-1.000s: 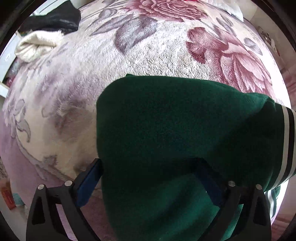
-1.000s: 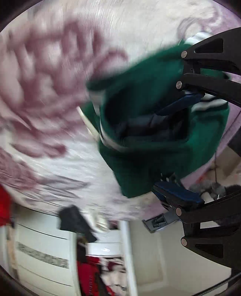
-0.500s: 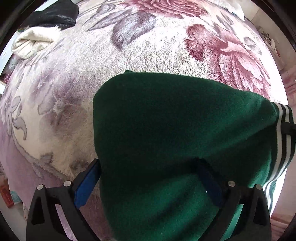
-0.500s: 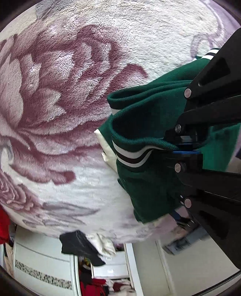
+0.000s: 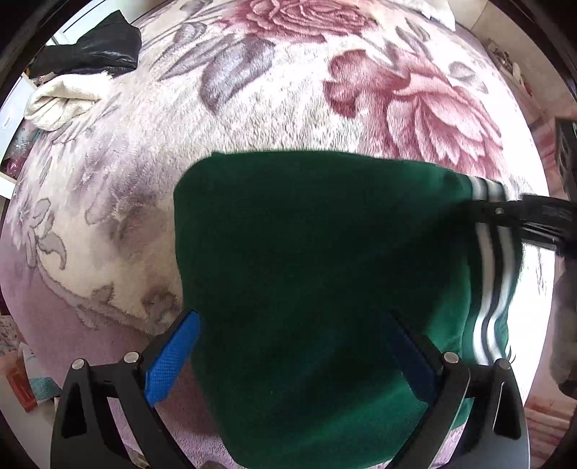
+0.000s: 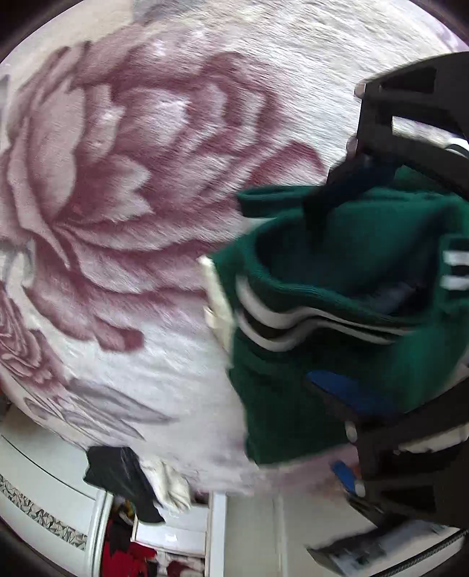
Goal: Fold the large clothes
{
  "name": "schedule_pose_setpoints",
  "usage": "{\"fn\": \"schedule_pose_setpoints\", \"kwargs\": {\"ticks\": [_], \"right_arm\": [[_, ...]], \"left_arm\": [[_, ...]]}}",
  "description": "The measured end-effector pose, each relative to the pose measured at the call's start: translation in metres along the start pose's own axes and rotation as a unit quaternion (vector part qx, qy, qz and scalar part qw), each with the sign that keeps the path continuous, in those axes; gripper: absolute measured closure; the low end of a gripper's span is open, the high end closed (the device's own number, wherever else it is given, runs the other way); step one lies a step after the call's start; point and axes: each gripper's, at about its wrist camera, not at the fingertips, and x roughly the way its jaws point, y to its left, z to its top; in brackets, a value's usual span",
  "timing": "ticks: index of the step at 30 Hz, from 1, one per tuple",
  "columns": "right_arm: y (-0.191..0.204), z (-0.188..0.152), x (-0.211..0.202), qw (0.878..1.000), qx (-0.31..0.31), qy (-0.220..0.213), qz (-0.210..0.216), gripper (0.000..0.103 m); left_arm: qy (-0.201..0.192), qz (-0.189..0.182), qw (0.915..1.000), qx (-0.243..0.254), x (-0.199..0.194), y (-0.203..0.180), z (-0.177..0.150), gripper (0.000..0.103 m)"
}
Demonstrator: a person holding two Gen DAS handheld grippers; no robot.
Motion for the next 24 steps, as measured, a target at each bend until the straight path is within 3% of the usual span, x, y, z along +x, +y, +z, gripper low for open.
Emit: {"fn": "schedule_pose_setpoints", "kwargs": {"ticks": [1, 4, 6, 7, 9, 11, 13, 15, 16, 20, 24], "right_arm": [[0.001, 0.000, 0.000, 1.000, 0.010, 0.001, 0.010, 0.100], [0.023, 0.004, -0.029, 0.998, -0.022, -0.060, -0.025, 0.101], [0.015, 0.017, -0.037, 0.995, -0.007, -0.083, -0.054, 0.101], [0.006, 0.020, -0.034, 0.995, 0.013, -0.080, -0.060, 0.101], [-0.009, 0.028, -0.009, 0.998, 0.031, -0.025, -0.054, 0.101], [-0.023, 0.030, 0.002, 0.998, 0.058, 0.026, -0.010, 0.099], [-0.028, 0.024, -0.012, 0.997, 0.066, 0.043, 0.015, 0.083], [-0.032, 0.008, -0.039, 0.998, 0.057, 0.028, 0.007, 0.046], [-0.036, -0.006, -0.052, 0.998, 0.054, 0.024, 0.007, 0.038], [-0.056, -0.069, -0.066, 0.995, 0.079, 0.062, 0.012, 0.034], [-0.074, -0.123, -0.034, 0.989, 0.100, 0.109, 0.005, 0.034]], "left_arm": [[0.002, 0.003, 1.0000, 0.001, 0.000, 0.000, -0.001, 0.000], [-0.006, 0.011, 0.9999, -0.001, -0.002, 0.006, -0.004, 0.000], [-0.004, 0.018, 0.9998, -0.003, 0.004, 0.012, -0.006, 0.000], [0.001, 0.020, 0.9998, -0.004, 0.007, 0.014, -0.007, 0.000], [0.011, 0.021, 0.9997, -0.011, 0.013, 0.019, -0.008, 0.000], [0.014, 0.026, 0.9995, -0.015, 0.016, 0.024, -0.010, 0.000], [0.015, 0.030, 0.9993, -0.019, 0.016, 0.029, -0.014, 0.000], [0.017, 0.028, 0.9991, -0.026, 0.017, 0.032, -0.017, 0.000], [0.020, 0.027, 0.9989, -0.031, 0.018, 0.035, -0.019, 0.000], [0.029, 0.023, 0.9983, -0.045, 0.019, 0.038, -0.027, 0.000], [0.033, 0.028, 0.9984, -0.036, 0.018, 0.034, -0.034, 0.000]]}}
